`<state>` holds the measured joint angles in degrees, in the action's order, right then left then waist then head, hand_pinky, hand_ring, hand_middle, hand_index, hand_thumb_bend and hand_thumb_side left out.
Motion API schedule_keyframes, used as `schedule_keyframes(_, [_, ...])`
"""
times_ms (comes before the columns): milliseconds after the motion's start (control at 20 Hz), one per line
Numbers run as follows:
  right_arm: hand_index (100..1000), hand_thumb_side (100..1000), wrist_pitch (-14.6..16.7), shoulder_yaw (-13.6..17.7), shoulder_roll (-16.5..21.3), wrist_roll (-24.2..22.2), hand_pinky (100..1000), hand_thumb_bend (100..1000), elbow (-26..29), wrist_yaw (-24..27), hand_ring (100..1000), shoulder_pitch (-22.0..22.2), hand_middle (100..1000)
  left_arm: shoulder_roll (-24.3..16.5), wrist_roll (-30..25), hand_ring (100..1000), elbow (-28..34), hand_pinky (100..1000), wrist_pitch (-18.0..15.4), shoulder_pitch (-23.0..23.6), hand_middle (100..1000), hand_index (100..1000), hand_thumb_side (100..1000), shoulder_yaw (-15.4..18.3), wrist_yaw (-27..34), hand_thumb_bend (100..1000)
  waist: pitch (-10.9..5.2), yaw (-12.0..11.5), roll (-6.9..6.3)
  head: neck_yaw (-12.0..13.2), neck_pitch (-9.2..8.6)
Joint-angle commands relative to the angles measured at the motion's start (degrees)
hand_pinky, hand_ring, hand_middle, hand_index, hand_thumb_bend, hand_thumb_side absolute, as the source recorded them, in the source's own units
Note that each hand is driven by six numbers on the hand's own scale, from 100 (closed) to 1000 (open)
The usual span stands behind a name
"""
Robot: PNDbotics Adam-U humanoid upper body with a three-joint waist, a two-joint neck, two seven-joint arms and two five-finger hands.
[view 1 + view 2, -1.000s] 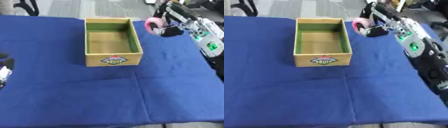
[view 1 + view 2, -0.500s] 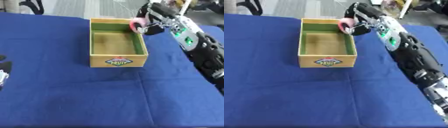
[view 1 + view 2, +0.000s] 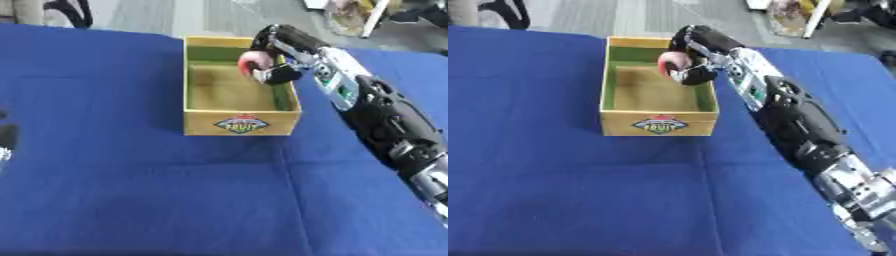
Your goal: Pick up objects on the table and place them in the box.
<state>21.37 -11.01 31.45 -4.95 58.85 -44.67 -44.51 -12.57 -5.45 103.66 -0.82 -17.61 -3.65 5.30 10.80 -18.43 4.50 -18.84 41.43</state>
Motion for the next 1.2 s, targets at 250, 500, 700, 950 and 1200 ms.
schedule_keyframes(250, [797,443,1.18,-0.51,-1.43,1.67,586,308,-2.58,-6.36,782,-1.49,688,-0.33,-0.34,716,1.36,641,-0.09,-0.78,537,709,126,-0.11,0.37,405,-0.67,0.00,-0.54,-0.24,-0.68])
schedule_keyframes(500, [850,425,1.26,-0.45,-1.45,2.70,629,296,-1.36,-6.62,829,-1.06,769,-0.31,-0.30,716,1.29,641,-0.09,-0.66,537,709,128,-0.03,0.31,404,-0.71,0.60,-0.57,0.06,-0.57])
schedule_keyframes(700, [842,374,0.78,-0.57,-0.16,2.63,620,212,2.84,-3.71,825,-0.16,756,-0.35,-0.09,716,1.21,641,-0.08,-0.42,537,709,127,0.17,0.26,406,-0.95,1.35,-0.61,0.54,-0.42])
schedule_keyframes(950, [821,231,-1.98,0.04,2.53,0.03,587,100,11.38,10.61,828,2.32,707,-0.38,0.34,716,1.03,641,-0.09,0.22,537,708,127,0.62,0.17,407,-1.50,3.15,-0.82,1.60,-0.06])
schedule_keyframes(1200, [805,172,-6.17,1.61,6.03,-3.06,566,100,20.69,27.47,834,7.30,672,-0.49,0.90,716,0.81,641,-0.12,1.00,537,709,129,1.25,-0.03,409,-1.98,5.32,-1.04,2.86,0.17])
